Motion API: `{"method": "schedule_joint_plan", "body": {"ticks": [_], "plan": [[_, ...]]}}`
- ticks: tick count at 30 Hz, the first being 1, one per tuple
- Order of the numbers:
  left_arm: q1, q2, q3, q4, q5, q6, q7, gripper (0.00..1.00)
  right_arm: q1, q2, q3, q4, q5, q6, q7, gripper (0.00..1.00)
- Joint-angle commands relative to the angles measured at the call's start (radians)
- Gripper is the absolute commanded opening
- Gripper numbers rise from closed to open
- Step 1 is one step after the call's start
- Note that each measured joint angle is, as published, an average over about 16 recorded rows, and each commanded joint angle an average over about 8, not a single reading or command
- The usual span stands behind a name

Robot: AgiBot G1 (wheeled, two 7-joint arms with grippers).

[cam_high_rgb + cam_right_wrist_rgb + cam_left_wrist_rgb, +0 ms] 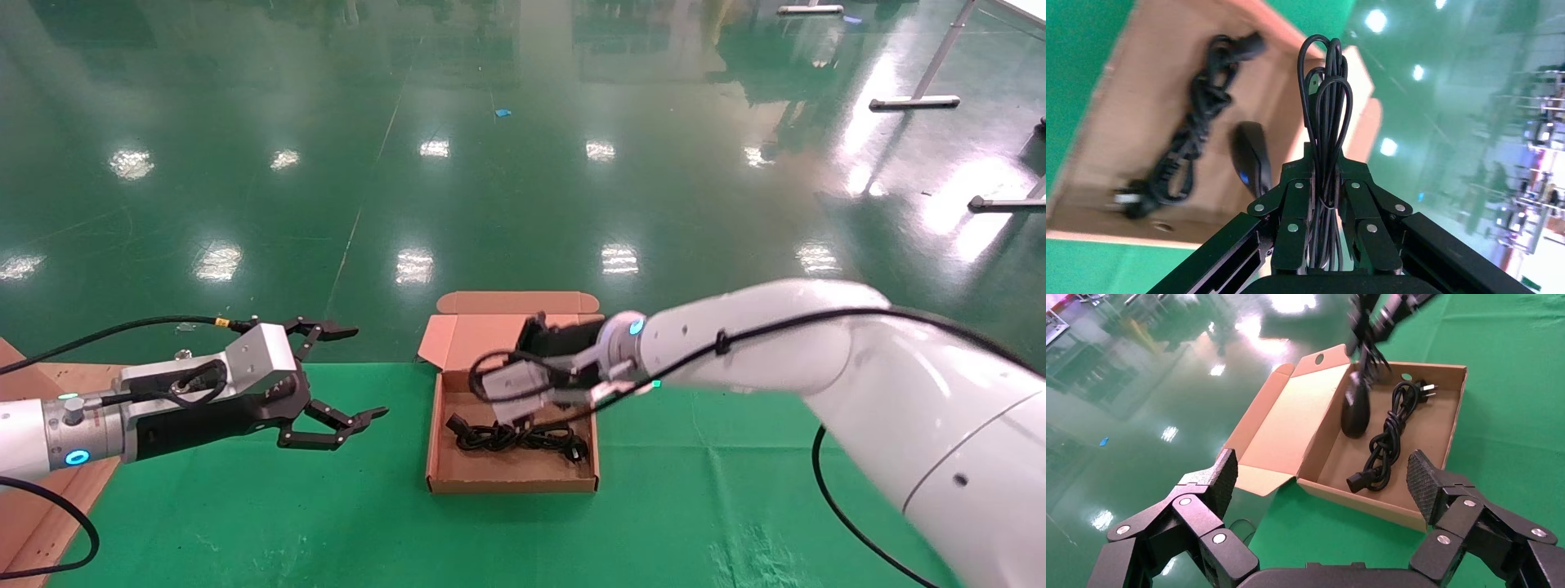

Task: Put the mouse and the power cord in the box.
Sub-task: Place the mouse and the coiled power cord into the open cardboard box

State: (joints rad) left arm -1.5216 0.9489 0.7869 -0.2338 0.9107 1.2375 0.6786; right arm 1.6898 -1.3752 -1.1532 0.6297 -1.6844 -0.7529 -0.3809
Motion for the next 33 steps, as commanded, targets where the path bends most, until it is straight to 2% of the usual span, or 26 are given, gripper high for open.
{"method": "schedule_joint_plan", "body": {"ticks": [1,3,4,9,11,12,33], "plan": [[-0.003,0.004,-0.004,0.025,-0.006,0.008,0.015,1.00,-0.013,0.001,-0.040,0.003,0.014,0.023,0.017,0.00],[-0.009,0.009,-0.004,0.042,-0.006,0.016,0.025,1.00,-0.018,0.001,-0.068,0.003,0.025,0.035,0.025,0.07],[-0.011,0.011,-0.004,0.050,-0.005,0.020,0.029,1.00,-0.020,0.002,-0.080,0.003,0.031,0.039,0.028,0.17],[-0.021,0.019,-0.005,0.082,-0.007,0.034,0.045,1.00,-0.028,0.003,-0.126,0.004,0.062,0.057,0.038,0.79],[-0.023,0.020,-0.005,0.091,-0.008,0.038,0.049,1.00,-0.030,0.003,-0.137,0.005,0.074,0.063,0.041,0.97],[-0.024,0.020,-0.006,0.094,-0.008,0.039,0.050,1.00,-0.031,0.003,-0.141,0.005,0.078,0.065,0.042,1.00],[-0.019,0.017,-0.010,0.076,-0.008,0.039,0.037,1.00,-0.032,0.016,-0.133,0.017,0.075,0.060,0.040,1.00]]}}
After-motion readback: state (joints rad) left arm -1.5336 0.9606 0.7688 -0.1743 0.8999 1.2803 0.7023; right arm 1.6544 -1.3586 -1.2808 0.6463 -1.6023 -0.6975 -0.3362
